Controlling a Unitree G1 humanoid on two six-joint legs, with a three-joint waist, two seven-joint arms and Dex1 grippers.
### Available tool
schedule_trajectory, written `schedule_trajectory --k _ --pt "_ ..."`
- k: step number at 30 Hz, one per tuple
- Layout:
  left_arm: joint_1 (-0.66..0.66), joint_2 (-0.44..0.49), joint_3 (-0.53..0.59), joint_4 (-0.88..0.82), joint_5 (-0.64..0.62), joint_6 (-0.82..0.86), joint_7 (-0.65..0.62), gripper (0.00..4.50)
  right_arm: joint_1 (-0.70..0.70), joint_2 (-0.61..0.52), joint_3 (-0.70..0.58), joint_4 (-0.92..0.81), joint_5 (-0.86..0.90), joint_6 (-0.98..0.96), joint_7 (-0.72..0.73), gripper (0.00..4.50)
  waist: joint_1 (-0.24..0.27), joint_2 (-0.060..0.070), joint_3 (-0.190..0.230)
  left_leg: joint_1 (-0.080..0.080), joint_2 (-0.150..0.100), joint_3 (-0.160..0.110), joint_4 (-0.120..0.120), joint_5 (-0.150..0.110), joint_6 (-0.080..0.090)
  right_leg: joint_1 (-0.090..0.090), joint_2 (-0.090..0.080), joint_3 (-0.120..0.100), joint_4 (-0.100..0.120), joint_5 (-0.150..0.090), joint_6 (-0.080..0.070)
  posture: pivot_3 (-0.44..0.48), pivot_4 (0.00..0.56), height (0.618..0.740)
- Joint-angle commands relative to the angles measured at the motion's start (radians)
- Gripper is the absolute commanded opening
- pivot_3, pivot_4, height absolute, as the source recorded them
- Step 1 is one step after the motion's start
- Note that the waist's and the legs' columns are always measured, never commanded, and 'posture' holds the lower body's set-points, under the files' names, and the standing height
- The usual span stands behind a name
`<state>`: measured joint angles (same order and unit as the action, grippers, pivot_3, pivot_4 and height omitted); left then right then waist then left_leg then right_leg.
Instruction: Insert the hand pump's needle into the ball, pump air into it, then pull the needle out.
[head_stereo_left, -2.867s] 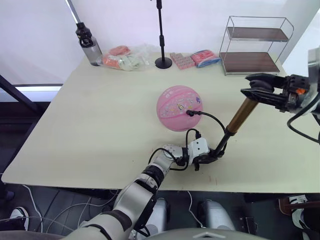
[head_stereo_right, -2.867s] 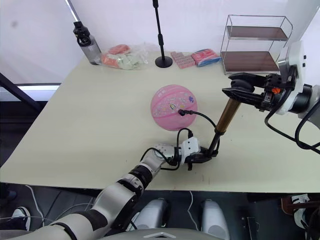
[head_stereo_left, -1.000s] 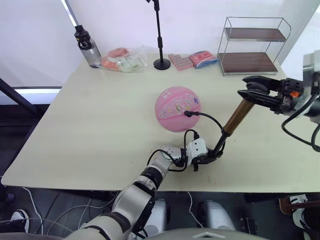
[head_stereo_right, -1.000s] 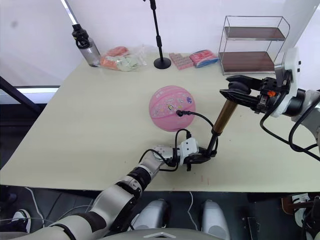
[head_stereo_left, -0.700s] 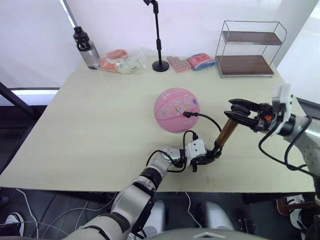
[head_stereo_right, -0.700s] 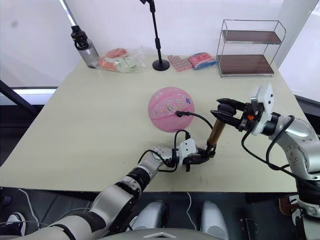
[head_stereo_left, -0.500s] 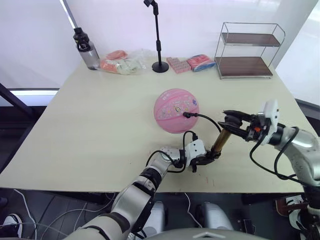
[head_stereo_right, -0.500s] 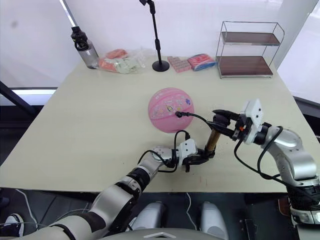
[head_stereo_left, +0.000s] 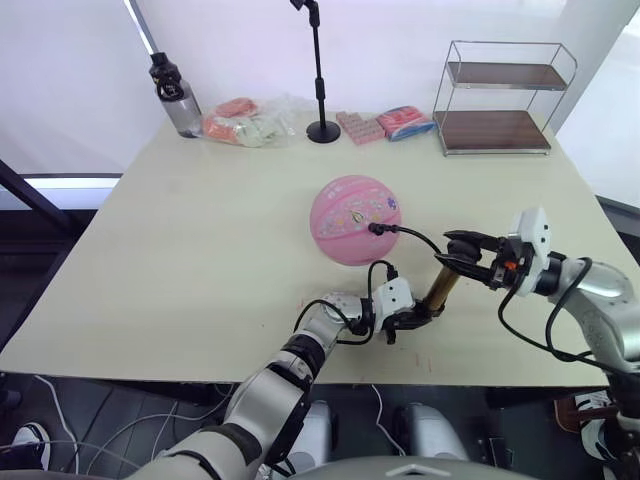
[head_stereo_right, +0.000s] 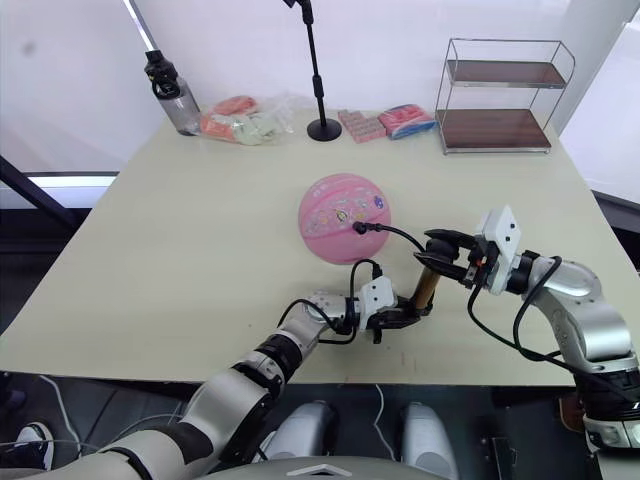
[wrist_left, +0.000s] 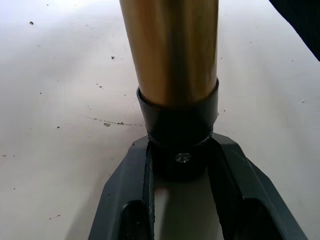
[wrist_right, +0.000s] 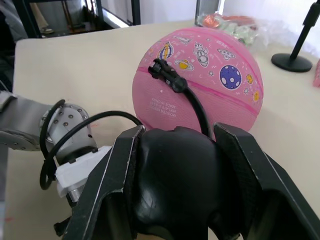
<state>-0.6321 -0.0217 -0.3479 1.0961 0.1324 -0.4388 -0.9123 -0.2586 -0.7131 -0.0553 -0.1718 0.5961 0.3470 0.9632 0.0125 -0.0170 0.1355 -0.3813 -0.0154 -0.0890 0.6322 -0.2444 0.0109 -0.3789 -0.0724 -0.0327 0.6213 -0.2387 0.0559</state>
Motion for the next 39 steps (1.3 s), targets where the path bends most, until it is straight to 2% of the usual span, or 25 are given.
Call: schedule_trajectory --k 1,10,18,23,29,32,39 --pt "0.080 0.057 -0.037 0.132 0.075 0.083 0.001 1.02 -0.073 -0.064 -0.129 -0.078 0.100 0.076 -0.002 1.67 0.002 0.002 0.002 0.000 0.000 0.000 0.000 0.000 0.000 0.000 0.000 0.000 0.000 0.000 0.000 0.000 0.150 0.740" --pt "0.078 0.053 -0.037 0.133 0.076 0.084 0.003 1.02 -0.245 -0.200 -0.269 -0.109 0.258 0.240 -0.018 1.67 0.001 0.003 0.009 0.000 0.000 0.000 0.001 0.000 0.000 0.000 0.000 -0.001 0.000 0.000 0.000 0.000 0.150 0.740" --pt "0.078 0.053 -0.038 0.134 0.078 0.084 -0.002 1.02 -0.313 -0.242 -0.292 -0.107 0.274 0.281 -0.022 1.67 0.002 0.004 0.011 -0.001 0.000 0.000 0.001 0.000 0.000 0.000 -0.001 -0.001 0.000 0.000 0.000 0.000 0.150 0.740" --pt "0.076 0.054 -0.040 0.135 0.080 0.083 -0.005 1.02 -0.209 -0.210 -0.238 -0.125 0.205 0.245 -0.009 1.67 0.002 0.004 0.011 -0.001 -0.001 0.000 0.001 0.000 0.000 0.000 -0.001 -0.001 0.000 0.000 0.000 0.000 0.150 0.740" --pt "0.076 0.054 -0.044 0.135 0.084 0.080 -0.003 1.02 -0.058 -0.117 -0.118 -0.118 0.098 0.150 -0.009 1.67 -0.005 -0.006 0.002 0.001 0.001 0.000 0.001 0.000 0.000 0.001 0.000 -0.001 0.000 0.000 0.000 0.000 0.150 0.740" --pt "0.075 0.055 -0.048 0.135 0.087 0.077 0.000 1.02 0.011 -0.067 -0.035 -0.078 0.015 0.068 0.013 1.67 -0.009 -0.011 -0.004 0.003 0.003 0.000 0.000 -0.002 -0.004 0.002 0.001 -0.001 0.000 -0.001 -0.002 0.000 0.150 0.740" --pt "0.077 0.055 -0.044 0.135 0.085 0.080 0.003 1.02 0.092 0.017 0.084 0.075 -0.146 -0.100 0.017 1.67 -0.010 -0.012 -0.011 0.004 0.004 0.000 0.000 -0.003 -0.005 0.002 0.001 -0.002 0.000 -0.001 -0.002 0.000 0.150 0.740"
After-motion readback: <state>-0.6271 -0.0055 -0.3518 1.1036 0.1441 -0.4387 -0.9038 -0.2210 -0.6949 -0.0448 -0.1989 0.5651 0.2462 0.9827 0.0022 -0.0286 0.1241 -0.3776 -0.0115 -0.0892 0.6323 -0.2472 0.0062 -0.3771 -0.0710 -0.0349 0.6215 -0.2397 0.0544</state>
